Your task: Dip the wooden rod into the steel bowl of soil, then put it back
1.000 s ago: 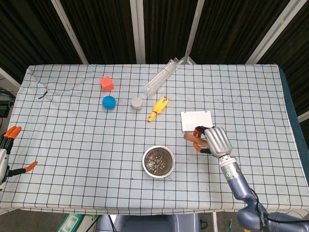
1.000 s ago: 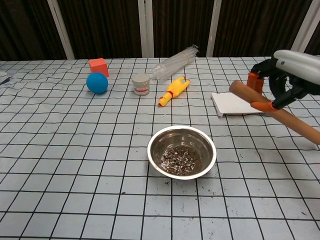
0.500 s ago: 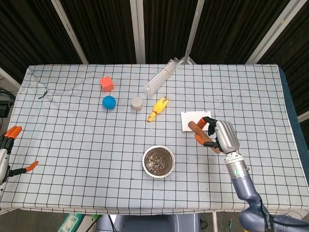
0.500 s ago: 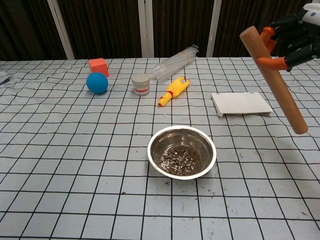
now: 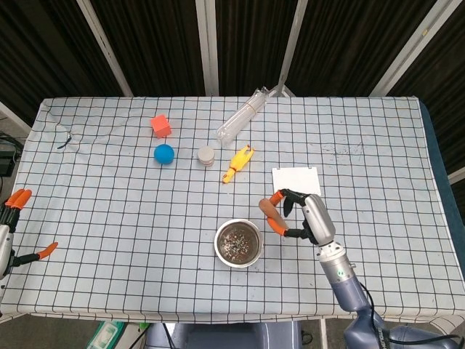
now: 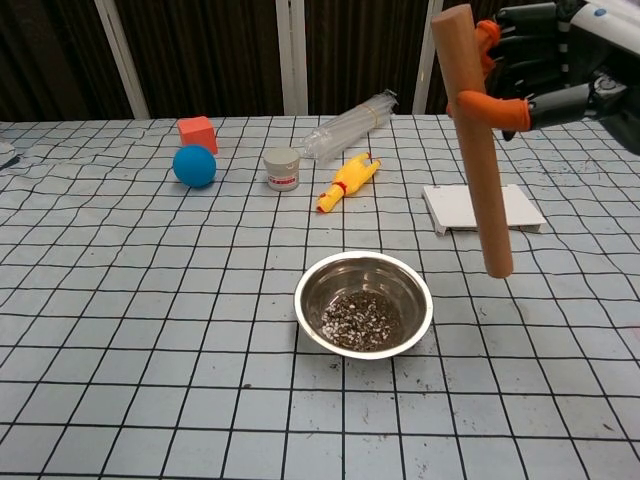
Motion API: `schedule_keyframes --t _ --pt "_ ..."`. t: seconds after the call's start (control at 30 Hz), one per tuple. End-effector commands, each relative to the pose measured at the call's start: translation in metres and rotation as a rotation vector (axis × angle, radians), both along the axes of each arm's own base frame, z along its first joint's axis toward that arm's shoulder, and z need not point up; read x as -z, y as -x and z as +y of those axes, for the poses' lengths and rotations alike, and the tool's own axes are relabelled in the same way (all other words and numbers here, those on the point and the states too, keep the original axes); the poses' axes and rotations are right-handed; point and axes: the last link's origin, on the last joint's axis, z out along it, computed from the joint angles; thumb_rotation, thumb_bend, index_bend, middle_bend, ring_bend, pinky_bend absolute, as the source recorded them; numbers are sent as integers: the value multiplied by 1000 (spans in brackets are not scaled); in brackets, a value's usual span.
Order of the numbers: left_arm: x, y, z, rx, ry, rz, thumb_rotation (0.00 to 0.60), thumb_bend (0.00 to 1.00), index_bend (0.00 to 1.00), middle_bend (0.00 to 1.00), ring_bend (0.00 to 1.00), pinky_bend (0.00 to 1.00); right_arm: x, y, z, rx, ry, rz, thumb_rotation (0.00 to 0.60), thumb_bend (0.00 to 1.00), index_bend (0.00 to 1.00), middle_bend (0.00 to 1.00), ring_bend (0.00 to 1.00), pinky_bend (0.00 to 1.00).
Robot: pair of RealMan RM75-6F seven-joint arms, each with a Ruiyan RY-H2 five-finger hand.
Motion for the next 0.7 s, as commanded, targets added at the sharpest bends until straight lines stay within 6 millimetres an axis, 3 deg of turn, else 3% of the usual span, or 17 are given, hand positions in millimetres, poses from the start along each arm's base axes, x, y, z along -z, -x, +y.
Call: schedule_keyframes --t 0.03,0.43,0.7 --pt "1 0 -1 1 -8 4 600 50 0 0 0 0 10 -10 4 -47 -27 -81 600 421 807 610 676 628" --pt "3 0 1 -6 -14 9 600 50 0 0 0 0 27 -37 9 -76 -99 -233 600 421 807 610 676 627" --pt "3 0 1 -3 -10 6 600 50 0 0 0 0 45 -41 7 -57 -125 -266 600 421 807 610 677 627"
